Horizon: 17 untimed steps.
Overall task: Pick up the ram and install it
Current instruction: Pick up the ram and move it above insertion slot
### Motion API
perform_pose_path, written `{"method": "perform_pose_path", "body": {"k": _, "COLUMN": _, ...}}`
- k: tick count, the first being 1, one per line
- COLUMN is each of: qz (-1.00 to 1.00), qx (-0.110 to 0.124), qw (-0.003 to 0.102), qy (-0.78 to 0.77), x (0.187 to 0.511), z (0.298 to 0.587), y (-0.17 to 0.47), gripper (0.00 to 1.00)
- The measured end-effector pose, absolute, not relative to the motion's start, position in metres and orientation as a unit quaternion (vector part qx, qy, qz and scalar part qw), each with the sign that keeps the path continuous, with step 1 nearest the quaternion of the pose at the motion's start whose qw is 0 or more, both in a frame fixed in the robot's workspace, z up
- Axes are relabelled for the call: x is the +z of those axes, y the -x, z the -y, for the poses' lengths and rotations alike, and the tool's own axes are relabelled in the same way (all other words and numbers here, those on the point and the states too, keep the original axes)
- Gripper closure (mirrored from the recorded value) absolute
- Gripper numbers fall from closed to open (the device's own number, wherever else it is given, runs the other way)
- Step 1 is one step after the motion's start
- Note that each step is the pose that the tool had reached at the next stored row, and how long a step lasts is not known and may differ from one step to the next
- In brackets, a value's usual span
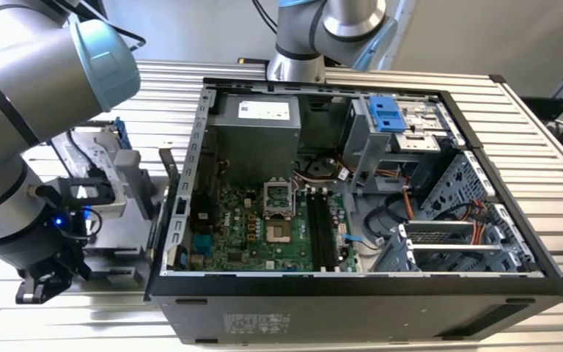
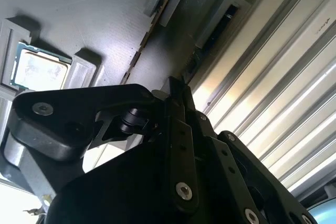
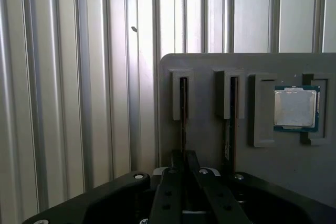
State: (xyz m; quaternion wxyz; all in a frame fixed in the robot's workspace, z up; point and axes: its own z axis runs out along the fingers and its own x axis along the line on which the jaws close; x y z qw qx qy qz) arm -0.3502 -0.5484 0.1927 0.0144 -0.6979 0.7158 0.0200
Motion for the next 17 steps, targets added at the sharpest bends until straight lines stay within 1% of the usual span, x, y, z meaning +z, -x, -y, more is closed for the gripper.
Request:
{"method": "perform_pose_path", "body": {"k": 5, "qz": -0.716, "qx": 0.020, "qw": 0.014, "qy": 0.698, "x": 0.194, "z": 0.549, "y": 0.350, "gripper": 1.00}}
{"method": "perform_pose_path", "body": {"k": 17, "qz": -0.716, "qx": 0.020, "qw": 0.014, "qy": 0.697, "x": 0.248, "z": 0.549, "y": 0.350, "gripper": 1.00}}
